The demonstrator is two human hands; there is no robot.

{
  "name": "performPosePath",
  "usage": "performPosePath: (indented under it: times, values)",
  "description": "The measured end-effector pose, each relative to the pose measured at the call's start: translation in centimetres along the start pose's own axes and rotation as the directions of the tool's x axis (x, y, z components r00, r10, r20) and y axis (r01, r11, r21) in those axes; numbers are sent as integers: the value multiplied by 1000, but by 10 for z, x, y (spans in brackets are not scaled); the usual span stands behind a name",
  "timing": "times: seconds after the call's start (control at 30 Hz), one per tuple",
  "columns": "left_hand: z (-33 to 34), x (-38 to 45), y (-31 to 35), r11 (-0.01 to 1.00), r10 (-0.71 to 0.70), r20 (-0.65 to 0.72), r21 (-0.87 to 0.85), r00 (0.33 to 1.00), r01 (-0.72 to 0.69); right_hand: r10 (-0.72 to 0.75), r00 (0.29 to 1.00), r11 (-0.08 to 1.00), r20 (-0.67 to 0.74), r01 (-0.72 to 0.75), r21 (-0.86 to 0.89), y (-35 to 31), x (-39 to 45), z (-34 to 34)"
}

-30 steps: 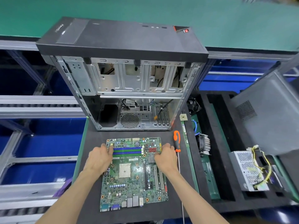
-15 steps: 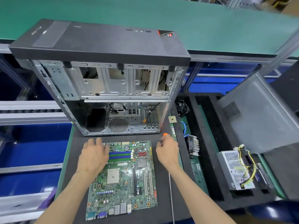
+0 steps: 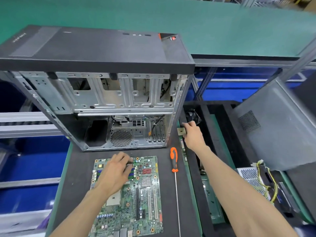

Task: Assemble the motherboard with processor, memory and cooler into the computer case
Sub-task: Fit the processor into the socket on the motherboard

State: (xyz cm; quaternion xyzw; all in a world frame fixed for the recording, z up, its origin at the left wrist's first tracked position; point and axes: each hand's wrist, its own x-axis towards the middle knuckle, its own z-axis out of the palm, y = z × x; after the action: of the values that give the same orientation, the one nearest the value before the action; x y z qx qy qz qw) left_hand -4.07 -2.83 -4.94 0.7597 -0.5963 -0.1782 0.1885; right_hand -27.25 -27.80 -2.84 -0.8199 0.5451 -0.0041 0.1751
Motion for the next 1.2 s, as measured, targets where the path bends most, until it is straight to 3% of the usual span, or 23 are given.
performPosePath:
  times: [0.33, 0.63, 0.73, 0.83, 0.93, 1.07, 1.2]
  values:
    - [-1, 2, 0, 999, -28, 11, -38, 1000, 28, -77, 990, 978, 115, 97, -185, 4, 26, 2]
    - [-1, 3, 1, 998, -49, 36, -42, 998, 51, -144, 987, 917, 74, 161, -365, -1, 9, -4]
    - [-3, 4, 2, 998, -52, 43, -41, 998, 54, -149, 989, 929, 28, 149, -337, 3, -9, -10]
    - [-3, 5, 3, 997, -65, 45, -43, 997, 67, -130, 991, 982, -3, 129, -138, 6, -40, -9]
    - [-3, 3, 6, 996, -70, 43, -56, 997, 73, -84, 996, 953, -11, 83, 291, -10, -83, -3]
    - [-6, -1, 18, 987, -29, 21, -159, 999, 32, -107, 992, 784, 59, 48, 619, -50, -134, 18]
    - [-17, -11, 26, 942, 6, 72, -334, 997, 18, -126, 961, 493, 247, -156, 856, -94, -160, 42]
